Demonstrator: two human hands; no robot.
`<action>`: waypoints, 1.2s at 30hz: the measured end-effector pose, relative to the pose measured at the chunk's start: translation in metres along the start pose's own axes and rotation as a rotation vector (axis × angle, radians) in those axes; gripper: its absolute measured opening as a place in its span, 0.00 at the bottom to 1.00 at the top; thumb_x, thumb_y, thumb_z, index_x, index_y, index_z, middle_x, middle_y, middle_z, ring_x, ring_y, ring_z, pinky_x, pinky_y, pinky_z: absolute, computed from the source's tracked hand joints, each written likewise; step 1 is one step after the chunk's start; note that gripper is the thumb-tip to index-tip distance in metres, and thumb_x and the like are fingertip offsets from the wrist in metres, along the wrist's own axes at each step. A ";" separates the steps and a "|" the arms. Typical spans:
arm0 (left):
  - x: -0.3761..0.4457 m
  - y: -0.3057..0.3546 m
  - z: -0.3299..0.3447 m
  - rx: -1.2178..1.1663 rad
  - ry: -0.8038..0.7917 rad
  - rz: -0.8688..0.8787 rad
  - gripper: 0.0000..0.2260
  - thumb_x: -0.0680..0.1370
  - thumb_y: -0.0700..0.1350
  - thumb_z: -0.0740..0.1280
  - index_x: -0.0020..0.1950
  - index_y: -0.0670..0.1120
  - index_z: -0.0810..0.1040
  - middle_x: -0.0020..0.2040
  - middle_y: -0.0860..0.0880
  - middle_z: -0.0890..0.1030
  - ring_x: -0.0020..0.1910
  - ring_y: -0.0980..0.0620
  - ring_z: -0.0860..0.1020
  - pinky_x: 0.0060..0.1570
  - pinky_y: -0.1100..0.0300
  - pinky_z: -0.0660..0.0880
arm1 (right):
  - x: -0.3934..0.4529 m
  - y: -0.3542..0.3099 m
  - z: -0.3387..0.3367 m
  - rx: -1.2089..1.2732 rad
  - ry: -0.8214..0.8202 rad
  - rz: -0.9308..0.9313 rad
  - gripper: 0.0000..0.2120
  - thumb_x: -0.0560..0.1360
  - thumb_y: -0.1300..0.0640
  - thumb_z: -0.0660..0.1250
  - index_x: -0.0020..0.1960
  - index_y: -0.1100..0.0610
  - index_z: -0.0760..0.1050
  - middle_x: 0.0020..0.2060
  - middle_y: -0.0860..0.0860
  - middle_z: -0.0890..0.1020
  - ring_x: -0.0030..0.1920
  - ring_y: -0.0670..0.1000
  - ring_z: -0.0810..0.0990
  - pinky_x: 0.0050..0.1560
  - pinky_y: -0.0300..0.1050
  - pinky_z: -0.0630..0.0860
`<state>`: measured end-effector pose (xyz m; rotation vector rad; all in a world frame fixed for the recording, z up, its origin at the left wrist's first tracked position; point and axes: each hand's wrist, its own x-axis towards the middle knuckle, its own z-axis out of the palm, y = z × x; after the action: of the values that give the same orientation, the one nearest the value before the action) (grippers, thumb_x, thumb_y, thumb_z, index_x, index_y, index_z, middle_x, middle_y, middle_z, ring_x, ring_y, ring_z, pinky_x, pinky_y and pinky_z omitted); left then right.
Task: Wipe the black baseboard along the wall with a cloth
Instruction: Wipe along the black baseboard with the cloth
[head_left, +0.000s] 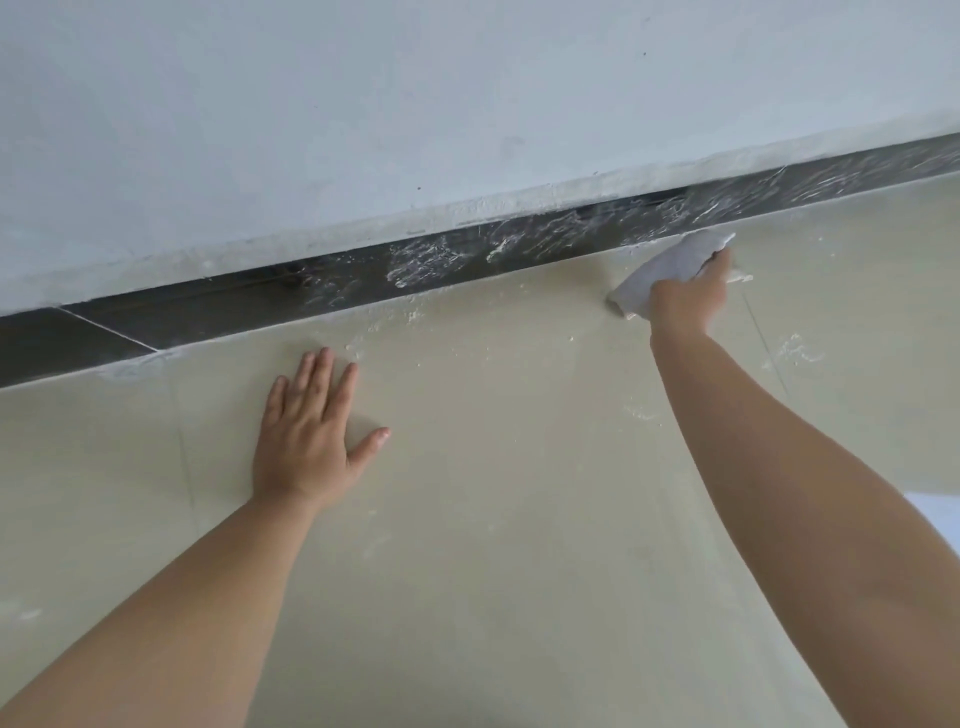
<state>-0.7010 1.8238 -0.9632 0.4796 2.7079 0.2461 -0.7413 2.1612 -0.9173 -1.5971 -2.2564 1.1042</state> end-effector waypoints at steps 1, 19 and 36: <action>0.000 0.000 0.001 0.001 0.005 0.002 0.47 0.68 0.71 0.30 0.70 0.40 0.63 0.71 0.37 0.61 0.71 0.38 0.60 0.69 0.44 0.54 | 0.001 0.000 0.002 0.042 0.017 0.000 0.31 0.72 0.70 0.55 0.72 0.52 0.55 0.36 0.49 0.69 0.42 0.52 0.70 0.42 0.42 0.67; 0.001 0.003 0.000 0.004 0.063 -0.006 0.43 0.74 0.67 0.35 0.63 0.37 0.73 0.65 0.34 0.70 0.64 0.35 0.70 0.61 0.39 0.64 | -0.034 -0.030 0.046 0.561 -0.061 -0.072 0.33 0.75 0.70 0.53 0.74 0.48 0.49 0.69 0.57 0.66 0.46 0.50 0.72 0.48 0.42 0.71; 0.002 0.002 0.002 0.018 0.072 -0.020 0.42 0.73 0.67 0.35 0.64 0.38 0.72 0.66 0.35 0.70 0.65 0.36 0.69 0.62 0.39 0.63 | -0.072 -0.046 0.072 0.571 -0.194 0.062 0.40 0.72 0.75 0.46 0.75 0.46 0.39 0.73 0.52 0.57 0.50 0.50 0.66 0.48 0.40 0.67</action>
<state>-0.7018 1.8264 -0.9656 0.4564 2.7858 0.2376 -0.7833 2.0574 -0.9198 -1.3678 -1.7533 1.7827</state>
